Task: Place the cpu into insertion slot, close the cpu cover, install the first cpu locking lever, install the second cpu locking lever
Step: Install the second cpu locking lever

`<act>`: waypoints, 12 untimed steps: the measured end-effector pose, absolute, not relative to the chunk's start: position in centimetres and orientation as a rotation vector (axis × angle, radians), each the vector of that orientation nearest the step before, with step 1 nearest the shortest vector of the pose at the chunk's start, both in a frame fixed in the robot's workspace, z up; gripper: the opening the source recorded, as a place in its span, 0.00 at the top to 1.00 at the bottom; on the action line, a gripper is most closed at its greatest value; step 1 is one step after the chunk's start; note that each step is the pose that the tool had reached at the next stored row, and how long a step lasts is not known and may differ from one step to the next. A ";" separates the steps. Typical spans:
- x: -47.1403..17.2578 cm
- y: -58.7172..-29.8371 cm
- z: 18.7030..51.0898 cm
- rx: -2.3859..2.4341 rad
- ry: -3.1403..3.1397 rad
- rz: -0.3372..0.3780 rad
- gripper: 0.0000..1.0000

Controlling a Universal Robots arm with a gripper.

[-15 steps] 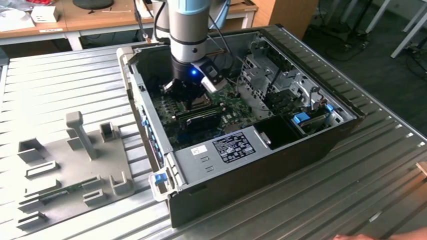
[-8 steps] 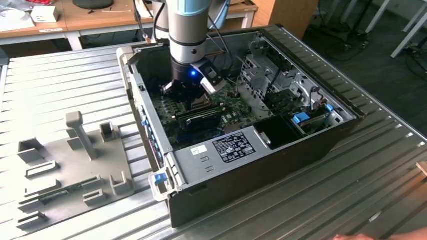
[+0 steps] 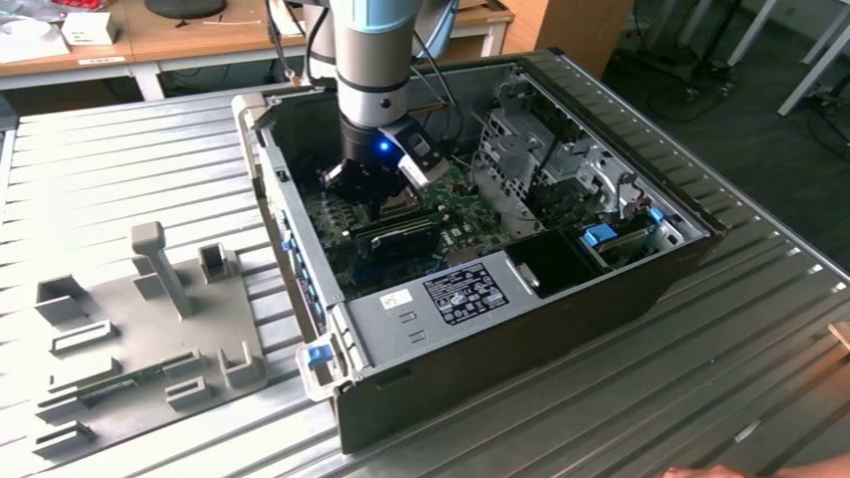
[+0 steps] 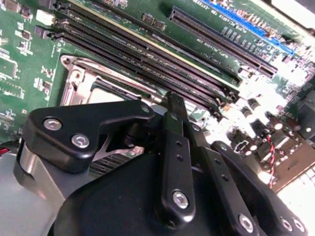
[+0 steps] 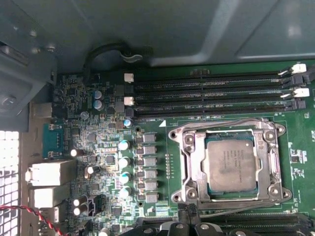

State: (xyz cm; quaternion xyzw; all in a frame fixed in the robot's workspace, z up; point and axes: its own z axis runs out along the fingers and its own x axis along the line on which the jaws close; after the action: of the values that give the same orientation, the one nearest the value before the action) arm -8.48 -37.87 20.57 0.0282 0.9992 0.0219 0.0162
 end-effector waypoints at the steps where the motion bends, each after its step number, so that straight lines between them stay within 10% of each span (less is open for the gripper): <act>1: -8.5 -37.8 20.6 0.088 3.107 0.068 0.90; 12: -8.5 -37.5 20.4 0.088 3.107 0.068 0.90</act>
State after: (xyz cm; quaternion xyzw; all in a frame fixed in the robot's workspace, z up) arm -8.49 -37.53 20.41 0.0282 0.9992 0.0218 0.0162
